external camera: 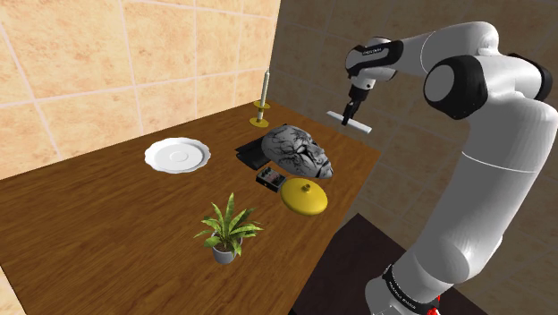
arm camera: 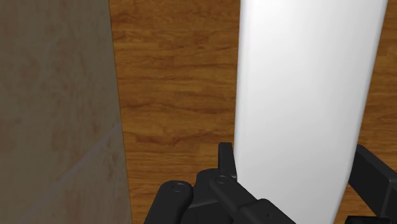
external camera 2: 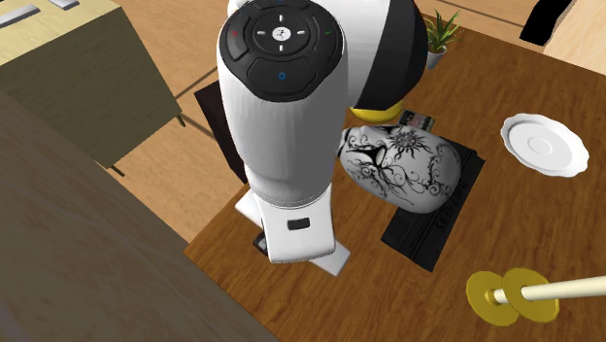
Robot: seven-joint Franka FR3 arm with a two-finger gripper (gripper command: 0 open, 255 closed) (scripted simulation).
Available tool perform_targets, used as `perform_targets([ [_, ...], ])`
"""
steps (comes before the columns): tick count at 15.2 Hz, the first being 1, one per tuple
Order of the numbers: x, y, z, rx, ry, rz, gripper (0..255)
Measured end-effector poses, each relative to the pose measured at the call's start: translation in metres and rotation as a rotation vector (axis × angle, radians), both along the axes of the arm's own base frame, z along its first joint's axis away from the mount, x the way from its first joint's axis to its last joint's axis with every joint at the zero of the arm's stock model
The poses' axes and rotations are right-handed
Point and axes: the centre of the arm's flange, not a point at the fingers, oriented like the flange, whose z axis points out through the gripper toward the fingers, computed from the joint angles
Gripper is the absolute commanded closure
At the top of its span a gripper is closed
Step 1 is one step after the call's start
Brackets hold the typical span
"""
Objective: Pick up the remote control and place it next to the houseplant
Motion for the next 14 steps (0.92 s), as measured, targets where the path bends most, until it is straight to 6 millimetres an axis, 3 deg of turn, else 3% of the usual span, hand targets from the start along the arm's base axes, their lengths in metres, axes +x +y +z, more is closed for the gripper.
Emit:
perform_targets([
  [14,0.001,0.000,0.074,0.000,0.000,0.000,255],
])
